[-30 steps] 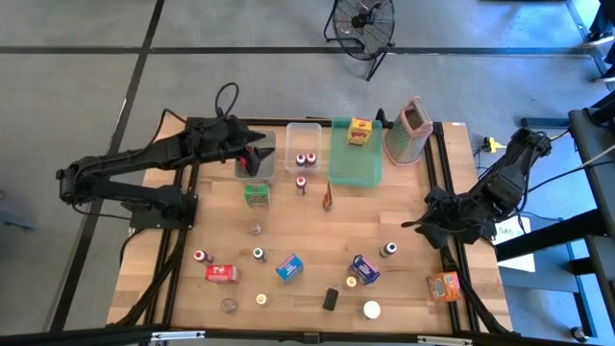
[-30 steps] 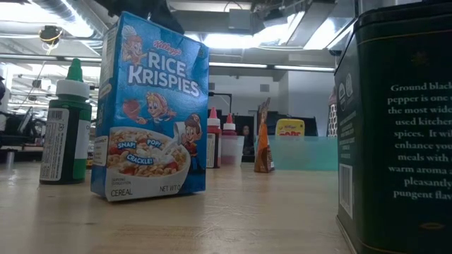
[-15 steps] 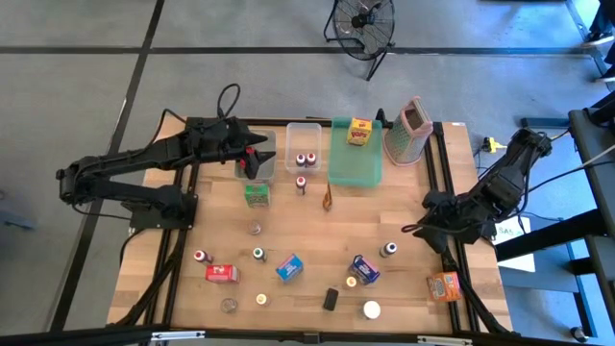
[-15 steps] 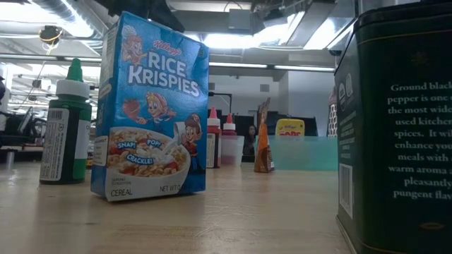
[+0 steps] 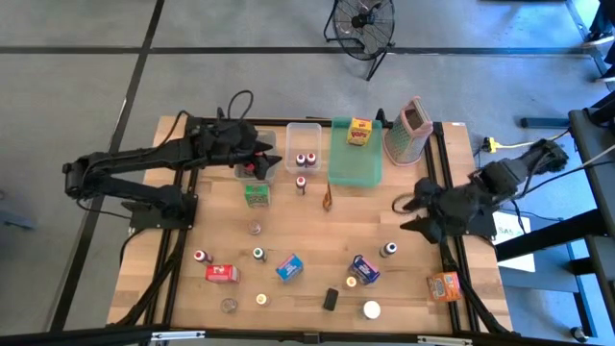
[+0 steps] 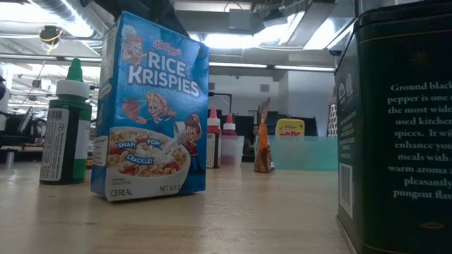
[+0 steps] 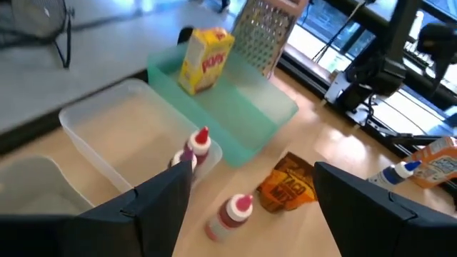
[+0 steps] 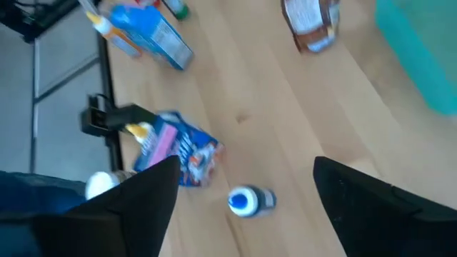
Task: Pick & Place Kitchen Items
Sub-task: Put the blue cereal box into the green bin
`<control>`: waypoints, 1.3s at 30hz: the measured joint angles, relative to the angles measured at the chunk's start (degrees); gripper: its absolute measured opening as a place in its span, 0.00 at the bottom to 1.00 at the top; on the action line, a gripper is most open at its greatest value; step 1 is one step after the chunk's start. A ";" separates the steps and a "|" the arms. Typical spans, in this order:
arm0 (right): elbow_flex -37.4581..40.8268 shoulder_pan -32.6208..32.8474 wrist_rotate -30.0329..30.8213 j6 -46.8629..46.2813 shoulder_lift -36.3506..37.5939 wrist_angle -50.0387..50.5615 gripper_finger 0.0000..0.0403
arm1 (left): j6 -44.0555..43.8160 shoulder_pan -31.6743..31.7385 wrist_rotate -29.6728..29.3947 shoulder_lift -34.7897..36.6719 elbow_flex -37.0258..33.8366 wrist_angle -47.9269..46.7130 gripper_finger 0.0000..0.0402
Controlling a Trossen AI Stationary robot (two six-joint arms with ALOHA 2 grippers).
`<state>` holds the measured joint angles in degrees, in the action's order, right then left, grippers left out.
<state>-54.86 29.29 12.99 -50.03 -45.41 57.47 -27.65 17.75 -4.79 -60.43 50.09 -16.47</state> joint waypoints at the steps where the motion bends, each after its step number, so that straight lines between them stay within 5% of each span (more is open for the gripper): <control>1: -1.34 -2.35 -1.94 2.00 -0.51 -0.02 0.81 | -0.85 -0.19 -0.01 -0.67 0.00 0.02 0.72; 9: -10.76 -14.53 -15.47 13.93 -7.06 5.30 0.81 | -6.16 -2.59 -0.23 -5.65 0.00 1.38 0.71; 21: -13.74 -10.40 -25.72 10.35 -17.28 11.61 0.81 | -3.11 -6.29 -0.03 -5.15 0.02 8.06 0.72; 29: -22.79 -4.72 -19.83 6.97 -25.41 10.29 0.81 | 3.91 -6.40 1.31 -5.00 0.02 8.14 0.72; 39: -26.48 1.95 -8.09 -3.16 -38.00 10.45 0.81 | 12.38 -6.40 16.59 -4.67 0.02 7.64 0.72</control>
<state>-81.34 31.23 4.90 -53.19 -83.41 67.92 -15.27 11.35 11.81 -65.10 50.11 -8.83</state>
